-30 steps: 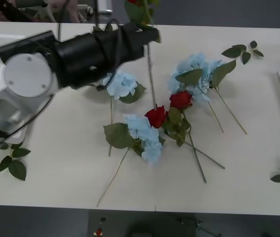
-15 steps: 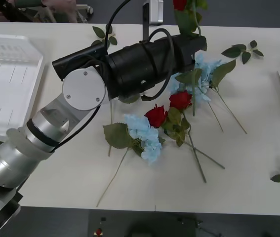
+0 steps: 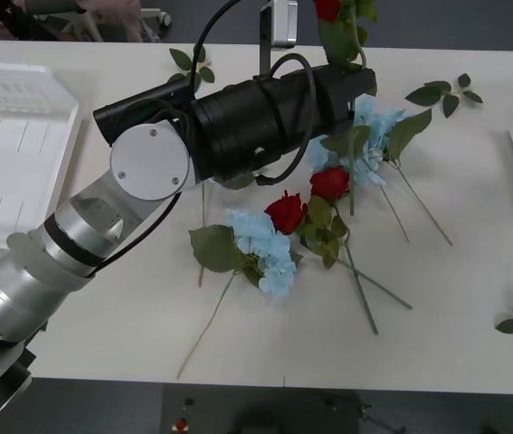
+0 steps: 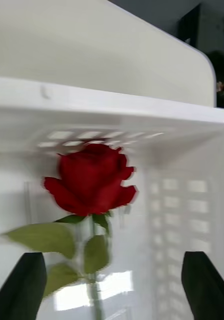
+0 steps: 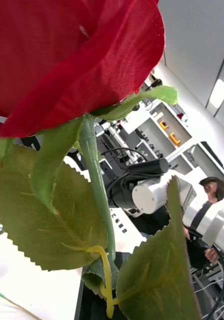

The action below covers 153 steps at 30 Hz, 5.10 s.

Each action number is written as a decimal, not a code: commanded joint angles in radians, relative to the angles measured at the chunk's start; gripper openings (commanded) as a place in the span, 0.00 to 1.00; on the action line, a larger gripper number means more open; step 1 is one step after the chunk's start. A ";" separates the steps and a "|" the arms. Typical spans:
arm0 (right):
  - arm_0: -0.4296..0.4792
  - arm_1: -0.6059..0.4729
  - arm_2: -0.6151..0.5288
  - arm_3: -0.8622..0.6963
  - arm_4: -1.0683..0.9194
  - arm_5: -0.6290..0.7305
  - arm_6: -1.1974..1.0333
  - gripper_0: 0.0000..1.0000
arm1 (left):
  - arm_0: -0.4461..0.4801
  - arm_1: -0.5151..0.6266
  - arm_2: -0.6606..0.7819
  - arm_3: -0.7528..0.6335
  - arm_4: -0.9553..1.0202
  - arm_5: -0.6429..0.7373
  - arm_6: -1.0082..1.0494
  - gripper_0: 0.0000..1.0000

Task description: Put the red flowers into the right box and the blue flowers into the left box

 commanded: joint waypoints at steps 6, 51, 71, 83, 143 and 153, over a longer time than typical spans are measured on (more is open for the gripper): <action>0.024 -0.117 -0.102 -0.265 -0.786 0.346 0.379 0.97 | -0.032 0.004 0.012 -0.012 0.003 -0.006 -0.015 0.00; 0.892 0.389 -0.376 -1.535 -1.022 0.241 0.628 0.97 | -0.032 0.004 0.012 -0.012 0.003 -0.006 -0.015 0.00; 0.850 0.472 -0.281 -1.534 -0.942 0.098 0.632 0.00 | -0.032 0.004 0.012 -0.012 0.003 -0.006 -0.015 0.00; 0.850 0.470 -0.281 -1.532 -0.918 0.104 0.623 0.00 | -0.032 0.004 0.012 -0.012 0.003 -0.006 -0.015 0.00; 0.613 -0.275 -0.234 -0.552 -0.316 0.139 0.210 0.00 | -0.332 0.187 -0.187 0.631 -0.480 0.595 0.643 1.00; 0.459 -0.214 -0.060 -0.373 -0.264 0.044 0.081 0.07 | -0.415 0.130 -0.319 0.766 -0.509 0.594 0.629 0.96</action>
